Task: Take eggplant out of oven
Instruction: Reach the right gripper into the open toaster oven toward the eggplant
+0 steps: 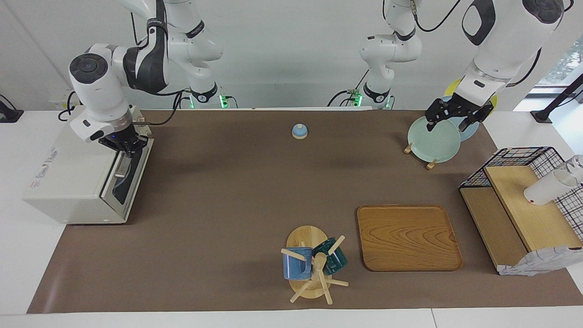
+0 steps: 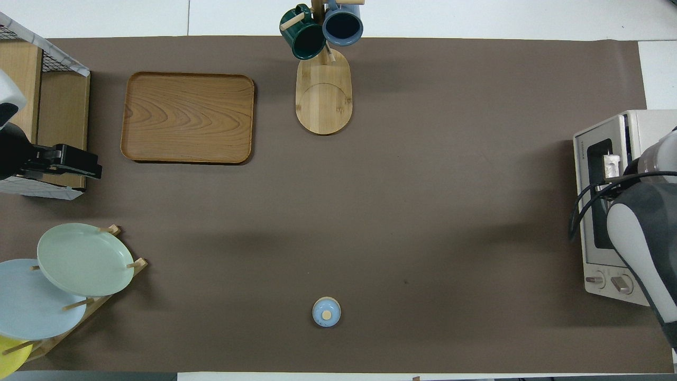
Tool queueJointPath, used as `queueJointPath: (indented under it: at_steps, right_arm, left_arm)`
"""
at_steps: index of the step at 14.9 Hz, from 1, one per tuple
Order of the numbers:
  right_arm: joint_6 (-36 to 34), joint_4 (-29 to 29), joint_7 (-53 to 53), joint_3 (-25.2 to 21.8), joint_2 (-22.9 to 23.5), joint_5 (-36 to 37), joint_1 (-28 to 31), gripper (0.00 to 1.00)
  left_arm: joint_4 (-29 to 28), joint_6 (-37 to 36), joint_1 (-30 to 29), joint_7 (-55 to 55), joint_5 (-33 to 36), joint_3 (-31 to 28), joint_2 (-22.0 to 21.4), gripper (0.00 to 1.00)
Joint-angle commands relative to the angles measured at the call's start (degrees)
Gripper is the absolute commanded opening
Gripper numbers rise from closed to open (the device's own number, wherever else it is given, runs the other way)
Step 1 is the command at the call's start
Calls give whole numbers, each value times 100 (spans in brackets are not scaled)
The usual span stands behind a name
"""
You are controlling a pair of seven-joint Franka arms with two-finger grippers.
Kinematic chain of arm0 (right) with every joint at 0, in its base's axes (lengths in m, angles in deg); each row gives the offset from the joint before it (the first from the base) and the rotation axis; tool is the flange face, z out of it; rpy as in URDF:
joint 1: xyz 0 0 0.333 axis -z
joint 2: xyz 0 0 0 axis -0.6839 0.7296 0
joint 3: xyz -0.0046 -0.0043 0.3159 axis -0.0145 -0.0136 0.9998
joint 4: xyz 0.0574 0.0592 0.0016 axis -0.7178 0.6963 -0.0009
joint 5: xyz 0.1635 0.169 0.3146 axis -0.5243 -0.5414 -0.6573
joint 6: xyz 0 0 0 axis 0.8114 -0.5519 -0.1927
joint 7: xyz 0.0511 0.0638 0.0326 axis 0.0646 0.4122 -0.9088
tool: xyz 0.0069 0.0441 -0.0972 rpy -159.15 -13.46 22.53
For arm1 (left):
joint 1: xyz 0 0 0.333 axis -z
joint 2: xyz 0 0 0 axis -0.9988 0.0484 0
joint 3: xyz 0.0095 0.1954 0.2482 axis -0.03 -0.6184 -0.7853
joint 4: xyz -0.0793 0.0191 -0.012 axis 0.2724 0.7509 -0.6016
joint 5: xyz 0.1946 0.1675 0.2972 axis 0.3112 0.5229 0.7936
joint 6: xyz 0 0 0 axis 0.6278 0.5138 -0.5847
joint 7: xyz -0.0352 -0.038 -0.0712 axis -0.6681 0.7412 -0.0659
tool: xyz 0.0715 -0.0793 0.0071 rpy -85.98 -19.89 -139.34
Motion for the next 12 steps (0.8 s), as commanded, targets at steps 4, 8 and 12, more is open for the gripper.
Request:
queueJointPath:
  at_steps: [4, 8, 12]
  right_arm:
    - [850, 422, -11, 18, 150, -500, -120, 0]
    - [1271, 466, -3, 27, 475, -763, -217, 0]
    - [2079, 834, 58, 27, 581, -773, -384, 0]
  left_arm:
    - [-2, -17, -6, 33, -1, -17, -36, 100]
    - [-2, -17, -6, 33, -10, -17, -36, 100]
    - [-2, -17, -6, 33, -1, -17, -36, 100]
